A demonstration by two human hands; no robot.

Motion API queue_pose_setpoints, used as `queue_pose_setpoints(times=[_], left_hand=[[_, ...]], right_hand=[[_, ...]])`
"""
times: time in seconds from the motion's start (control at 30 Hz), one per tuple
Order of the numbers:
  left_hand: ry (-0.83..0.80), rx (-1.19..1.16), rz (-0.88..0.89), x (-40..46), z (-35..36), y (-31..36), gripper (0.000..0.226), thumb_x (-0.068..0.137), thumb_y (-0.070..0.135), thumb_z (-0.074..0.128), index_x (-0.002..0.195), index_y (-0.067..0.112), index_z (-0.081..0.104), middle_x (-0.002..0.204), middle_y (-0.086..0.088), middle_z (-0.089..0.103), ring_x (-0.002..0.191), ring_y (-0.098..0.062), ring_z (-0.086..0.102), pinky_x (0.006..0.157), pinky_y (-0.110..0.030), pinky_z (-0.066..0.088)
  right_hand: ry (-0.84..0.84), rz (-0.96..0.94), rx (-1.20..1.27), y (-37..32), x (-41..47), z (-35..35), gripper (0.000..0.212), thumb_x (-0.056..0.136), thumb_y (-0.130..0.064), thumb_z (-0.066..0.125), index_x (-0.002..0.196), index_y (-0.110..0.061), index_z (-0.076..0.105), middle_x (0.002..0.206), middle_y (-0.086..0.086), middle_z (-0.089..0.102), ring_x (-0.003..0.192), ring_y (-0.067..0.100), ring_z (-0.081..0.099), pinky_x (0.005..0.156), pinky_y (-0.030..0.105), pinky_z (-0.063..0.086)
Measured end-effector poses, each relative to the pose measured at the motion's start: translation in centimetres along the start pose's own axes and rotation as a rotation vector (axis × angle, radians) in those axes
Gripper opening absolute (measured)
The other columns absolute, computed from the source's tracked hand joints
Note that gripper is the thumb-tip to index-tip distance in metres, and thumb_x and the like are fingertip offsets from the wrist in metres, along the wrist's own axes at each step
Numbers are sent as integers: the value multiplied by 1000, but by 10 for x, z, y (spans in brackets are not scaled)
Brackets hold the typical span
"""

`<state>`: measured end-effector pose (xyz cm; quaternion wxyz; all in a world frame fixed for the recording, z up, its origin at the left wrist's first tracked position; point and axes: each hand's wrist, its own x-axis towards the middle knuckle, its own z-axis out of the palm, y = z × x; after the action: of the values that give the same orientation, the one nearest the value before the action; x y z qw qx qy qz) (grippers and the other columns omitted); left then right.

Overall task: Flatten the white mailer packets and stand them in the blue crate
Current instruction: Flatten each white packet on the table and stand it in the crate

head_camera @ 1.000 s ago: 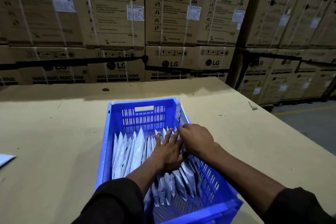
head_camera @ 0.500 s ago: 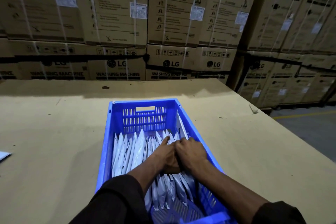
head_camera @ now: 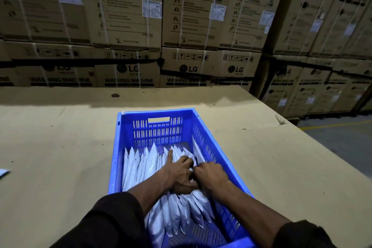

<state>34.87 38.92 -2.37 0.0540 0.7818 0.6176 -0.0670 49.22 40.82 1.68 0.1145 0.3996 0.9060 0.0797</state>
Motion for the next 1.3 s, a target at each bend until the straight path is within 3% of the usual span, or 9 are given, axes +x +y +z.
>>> queue_pose_setpoints(times=[0.13,0.27,0.5,0.7,0.77,0.87,1.03,1.17,1.3], left_hand=[[43,53,14,-2,3,-2,105,73,78,0,129,18,66,135,-9,44,142,-23,30,112,-80,1],[56,67,18,-5,6,-5,91,82,71,10,140,19,57,149,-9,40,150,-24,21,115,-75,2],[48,26,-177,-28,-11,-4,76,102,64,21,165,25,6,173,-9,-2,158,-36,-5,114,-75,-10],[-10,-130,-558,-62,-10,21,83,103,62,24,163,11,-2,171,-14,-14,154,-44,-19,105,-84,-14],[-68,-182,-592,-69,-4,21,79,103,61,23,164,17,-1,170,-10,-20,153,-44,-23,103,-86,-13],[-136,-275,-592,-71,3,16,73,103,60,25,163,36,-10,166,-1,-34,149,-44,-33,98,-89,-13],[-159,-376,-525,-73,5,9,77,101,71,25,155,47,-23,159,15,-41,149,-43,-34,99,-86,-15],[-169,-487,-513,-82,-11,-11,95,103,61,39,154,27,-33,162,6,-40,156,-33,-19,117,-74,-2],[-297,-303,-495,-102,-8,-26,88,105,44,44,161,17,-20,167,-2,-30,157,-23,-19,125,-58,-3]], right_hand=[[-59,-35,80,-2,5,11,30,92,-16,54,121,-7,53,117,17,65,105,41,64,80,45,51],[-126,-49,190,-2,12,17,45,90,-16,59,129,-3,41,123,19,59,109,42,61,85,46,49],[15,50,71,-12,-2,0,87,90,-20,61,157,-22,5,165,16,9,115,42,61,86,46,51],[177,-22,59,-14,-1,-6,53,94,-47,35,138,-18,40,145,9,44,127,34,44,89,45,51],[55,-139,185,-13,3,2,66,94,-58,19,149,-23,32,157,5,33,139,34,33,102,54,44],[-108,-170,260,-15,9,14,64,102,-59,25,158,-31,11,167,-3,6,151,34,11,112,64,26],[-63,-130,159,-11,13,22,63,103,-51,28,158,-26,11,167,3,7,146,37,24,113,55,32],[-44,-79,154,-13,14,21,58,101,-43,35,151,-16,26,164,8,15,141,40,32,106,56,39],[-109,-20,327,-30,10,11,87,88,-82,20,155,-28,19,166,5,12,147,41,20,110,67,24]])
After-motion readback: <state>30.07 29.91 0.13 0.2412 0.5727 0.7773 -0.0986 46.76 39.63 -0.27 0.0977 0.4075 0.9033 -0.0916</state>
